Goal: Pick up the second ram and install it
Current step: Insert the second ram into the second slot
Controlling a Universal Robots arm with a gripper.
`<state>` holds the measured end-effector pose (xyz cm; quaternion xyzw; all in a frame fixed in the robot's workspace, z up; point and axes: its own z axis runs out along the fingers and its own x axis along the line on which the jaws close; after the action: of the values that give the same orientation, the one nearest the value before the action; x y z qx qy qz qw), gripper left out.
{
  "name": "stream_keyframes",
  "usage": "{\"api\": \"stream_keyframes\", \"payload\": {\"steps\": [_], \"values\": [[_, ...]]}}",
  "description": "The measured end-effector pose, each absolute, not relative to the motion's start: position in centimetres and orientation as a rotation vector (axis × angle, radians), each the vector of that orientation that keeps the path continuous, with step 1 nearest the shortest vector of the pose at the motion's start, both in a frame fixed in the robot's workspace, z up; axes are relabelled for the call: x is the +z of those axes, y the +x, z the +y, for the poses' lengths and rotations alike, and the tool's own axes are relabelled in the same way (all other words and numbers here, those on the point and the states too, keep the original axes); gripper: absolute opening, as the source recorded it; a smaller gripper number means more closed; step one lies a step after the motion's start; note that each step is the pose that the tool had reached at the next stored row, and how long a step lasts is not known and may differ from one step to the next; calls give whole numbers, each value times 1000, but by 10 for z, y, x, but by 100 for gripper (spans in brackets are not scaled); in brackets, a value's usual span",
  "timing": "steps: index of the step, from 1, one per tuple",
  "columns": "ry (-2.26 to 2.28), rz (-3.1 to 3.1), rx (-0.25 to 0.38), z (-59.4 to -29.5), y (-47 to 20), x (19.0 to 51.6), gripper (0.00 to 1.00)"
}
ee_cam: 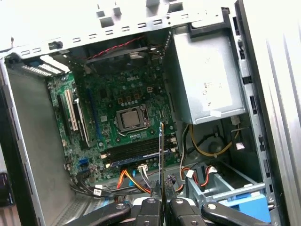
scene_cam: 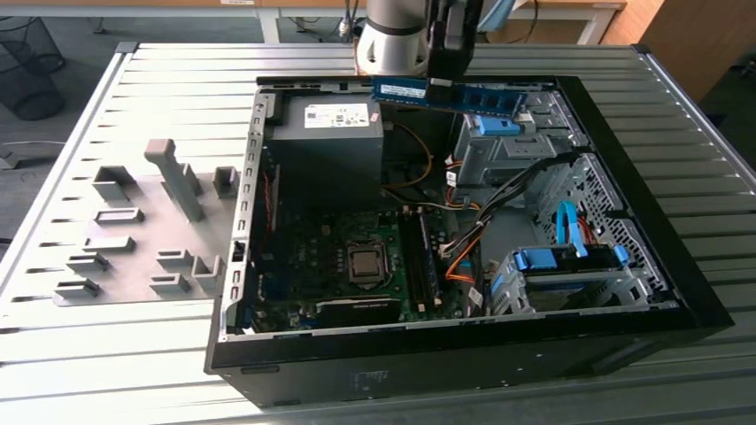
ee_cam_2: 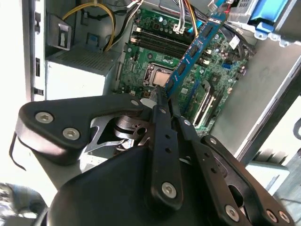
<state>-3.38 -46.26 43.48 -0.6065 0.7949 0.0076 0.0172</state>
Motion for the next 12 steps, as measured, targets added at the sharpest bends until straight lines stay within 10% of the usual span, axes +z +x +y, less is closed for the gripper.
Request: {"api": "stream_keyframes", "payload": {"steps": [12], "values": [[-1616,2652,18,-463,-34,431,14]]}}
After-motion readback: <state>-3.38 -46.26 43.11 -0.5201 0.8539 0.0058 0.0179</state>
